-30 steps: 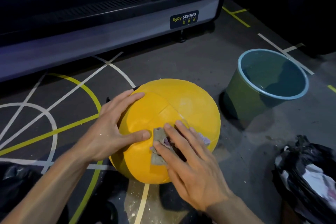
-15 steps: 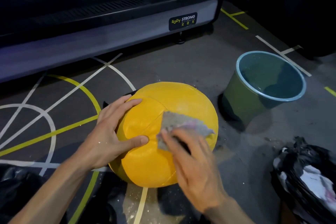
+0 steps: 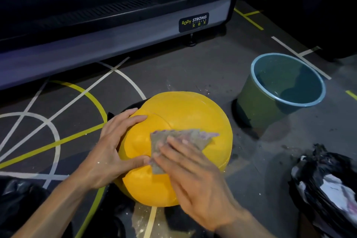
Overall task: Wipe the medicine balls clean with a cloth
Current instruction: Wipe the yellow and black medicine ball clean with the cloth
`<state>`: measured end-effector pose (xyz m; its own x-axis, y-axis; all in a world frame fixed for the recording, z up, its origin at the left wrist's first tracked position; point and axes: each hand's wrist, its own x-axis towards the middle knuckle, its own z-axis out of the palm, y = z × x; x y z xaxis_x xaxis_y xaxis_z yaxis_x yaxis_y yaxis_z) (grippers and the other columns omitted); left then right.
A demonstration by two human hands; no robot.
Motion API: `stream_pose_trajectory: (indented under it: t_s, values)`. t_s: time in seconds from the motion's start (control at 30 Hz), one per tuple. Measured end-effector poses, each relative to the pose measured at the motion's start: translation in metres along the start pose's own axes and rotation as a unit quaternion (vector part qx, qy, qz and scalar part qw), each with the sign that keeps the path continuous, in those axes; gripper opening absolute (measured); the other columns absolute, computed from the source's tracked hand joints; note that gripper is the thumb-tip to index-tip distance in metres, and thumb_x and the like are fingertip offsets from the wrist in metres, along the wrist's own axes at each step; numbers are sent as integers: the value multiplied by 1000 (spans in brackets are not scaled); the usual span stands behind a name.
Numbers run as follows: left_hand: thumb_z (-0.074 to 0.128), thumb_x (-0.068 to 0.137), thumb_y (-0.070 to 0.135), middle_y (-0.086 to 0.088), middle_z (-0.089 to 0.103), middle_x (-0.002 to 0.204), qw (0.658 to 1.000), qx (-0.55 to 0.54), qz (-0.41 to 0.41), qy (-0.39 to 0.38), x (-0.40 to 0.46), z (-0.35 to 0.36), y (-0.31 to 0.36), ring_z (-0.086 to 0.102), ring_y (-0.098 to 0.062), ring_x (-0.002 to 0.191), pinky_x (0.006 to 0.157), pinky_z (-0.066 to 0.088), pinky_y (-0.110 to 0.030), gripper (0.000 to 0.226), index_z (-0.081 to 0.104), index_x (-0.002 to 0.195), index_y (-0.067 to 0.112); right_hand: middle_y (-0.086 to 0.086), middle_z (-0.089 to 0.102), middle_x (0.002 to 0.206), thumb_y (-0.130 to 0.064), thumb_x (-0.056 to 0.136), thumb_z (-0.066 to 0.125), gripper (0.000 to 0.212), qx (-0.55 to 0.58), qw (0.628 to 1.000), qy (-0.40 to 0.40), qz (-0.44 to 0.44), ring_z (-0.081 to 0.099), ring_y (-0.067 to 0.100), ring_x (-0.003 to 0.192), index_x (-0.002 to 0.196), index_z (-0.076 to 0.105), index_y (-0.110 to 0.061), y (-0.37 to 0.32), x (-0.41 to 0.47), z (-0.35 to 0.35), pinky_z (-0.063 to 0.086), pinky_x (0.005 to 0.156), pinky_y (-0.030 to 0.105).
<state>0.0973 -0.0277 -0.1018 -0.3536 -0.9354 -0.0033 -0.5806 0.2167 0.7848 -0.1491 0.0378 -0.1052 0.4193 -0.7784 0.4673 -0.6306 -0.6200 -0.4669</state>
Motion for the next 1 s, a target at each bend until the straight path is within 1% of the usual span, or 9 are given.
stream_pose_trajectory:
  t_s: [0.07,0.13,0.23,0.37,0.5,0.57,0.7,0.87,1.0]
  values:
    - [77,65,71,27,23,162,1000,-8,9,3,-3,2,-1,17,2,149,110,29,-40,91,40,146,55,0,52,153,-11,103,51,39,-29,999,-13,-28,38,15,149,141,61,-13,16,-2,-5,33,122,40]
    - [78,64,70,28,22,162,1000,-16,8,4,-4,3,-4,17,3,148,109,29,-42,92,39,146,55,1,57,147,0,98,56,40,22,994,68,82,44,13,145,135,64,-12,42,0,-15,37,120,40]
    - [77,62,72,30,21,161,1000,-20,-3,6,-6,4,-4,17,4,147,109,28,-44,94,38,146,56,1,58,145,-2,97,56,40,26,962,160,218,48,9,141,135,64,-11,45,0,-17,42,116,44]
    - [78,62,71,30,22,160,1000,-22,-3,-1,-5,-2,-11,19,5,146,108,30,-42,93,38,145,56,2,55,149,-9,99,55,39,0,997,40,64,43,17,146,137,62,-11,2,-16,7,36,121,44]
    - [81,61,69,29,23,160,999,-32,-10,0,-20,-4,-21,20,6,146,107,32,-39,92,40,142,55,0,54,151,-16,103,51,38,-50,997,-42,-43,42,18,147,138,64,-13,5,-22,0,42,116,43]
    - [81,62,69,28,23,161,999,-32,-12,3,-25,-3,-23,20,5,147,108,31,-39,91,41,142,55,1,55,150,-18,105,49,37,-51,998,-32,-26,42,15,147,138,63,-11,16,-10,-4,41,116,42]
    - [81,61,68,26,24,161,999,-39,-19,1,-30,-2,-24,20,3,147,109,30,-43,91,41,142,55,0,56,148,-14,102,51,38,7,986,91,140,43,11,145,138,62,-12,24,17,-6,37,120,42]
    - [84,62,64,25,23,162,999,-43,-21,-22,-33,-12,-31,22,-1,150,114,33,-50,92,40,142,51,0,48,156,-16,101,54,43,-17,1000,-26,3,36,18,150,144,58,-14,-20,-12,21,32,122,41]
    - [86,62,63,27,23,161,994,-73,-37,-66,-34,-22,-25,27,1,148,114,38,-50,96,38,144,48,-2,49,155,-20,98,55,44,-34,999,-8,3,38,17,149,142,61,-17,-23,-19,27,36,119,40]
